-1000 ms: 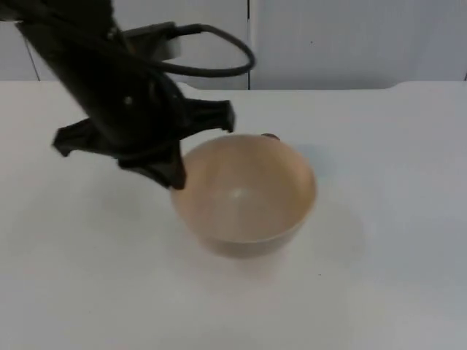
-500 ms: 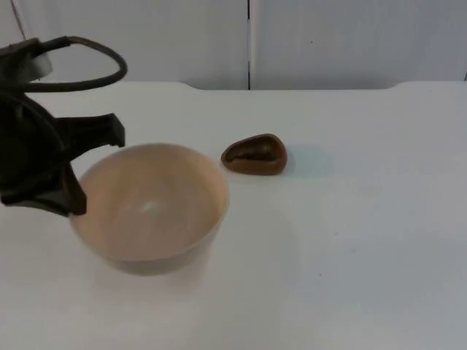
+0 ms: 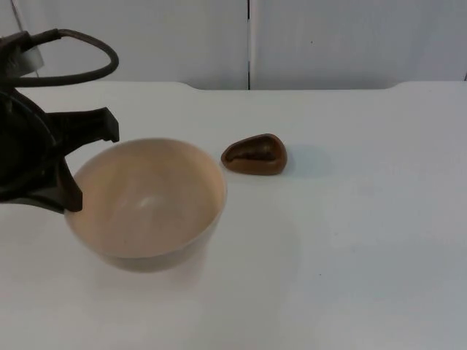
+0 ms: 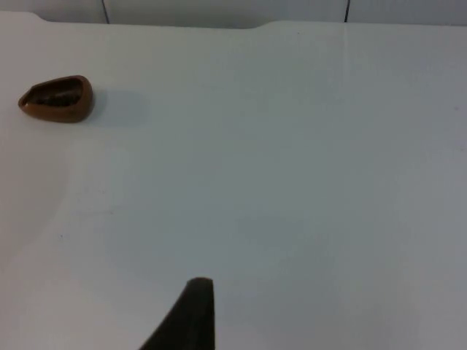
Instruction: Pick up the bowl with the left hand and pour the coffee beans from the cup into the bowl with the right hand.
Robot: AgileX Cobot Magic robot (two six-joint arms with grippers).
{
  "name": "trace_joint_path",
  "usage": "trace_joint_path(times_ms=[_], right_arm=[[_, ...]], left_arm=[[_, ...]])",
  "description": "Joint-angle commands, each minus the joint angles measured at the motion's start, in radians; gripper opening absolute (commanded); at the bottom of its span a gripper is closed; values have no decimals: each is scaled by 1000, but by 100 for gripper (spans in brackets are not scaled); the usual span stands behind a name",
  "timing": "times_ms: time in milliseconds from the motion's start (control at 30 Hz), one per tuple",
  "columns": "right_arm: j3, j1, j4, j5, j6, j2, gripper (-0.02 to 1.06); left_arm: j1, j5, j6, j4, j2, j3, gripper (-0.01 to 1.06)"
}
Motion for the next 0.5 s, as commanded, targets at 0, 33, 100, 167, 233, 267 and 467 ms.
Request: trace_joint_path(times_ms=[0,33,100,167,233,267,467], right_arm=[[2,-7,-2,-4,-8,-4,105],[2,-7,-1,-4,-8,-4,105],[2,-7,-1,-4,-8,-4,105],[2,-7,-1,-4,-8,-4,105],[2,-7,-1,-4,-8,-4,105],[2,-7,1,-4,-8,-4,105],[2,-7,3,-4,-8,-4,105]], left_arm=[[2,-12,-5,-10,-10,3,0],[2,-15,-5,-10,-10,3,0],[2,-15,-5,-10,-10,3,0],[2,-15,-5,-10,-10,3,0],[2,-11,-5,-10,-10,3,0],[2,-4,-5,-10,-10,3,0],[2,2,-5,-34,-10,3,0]])
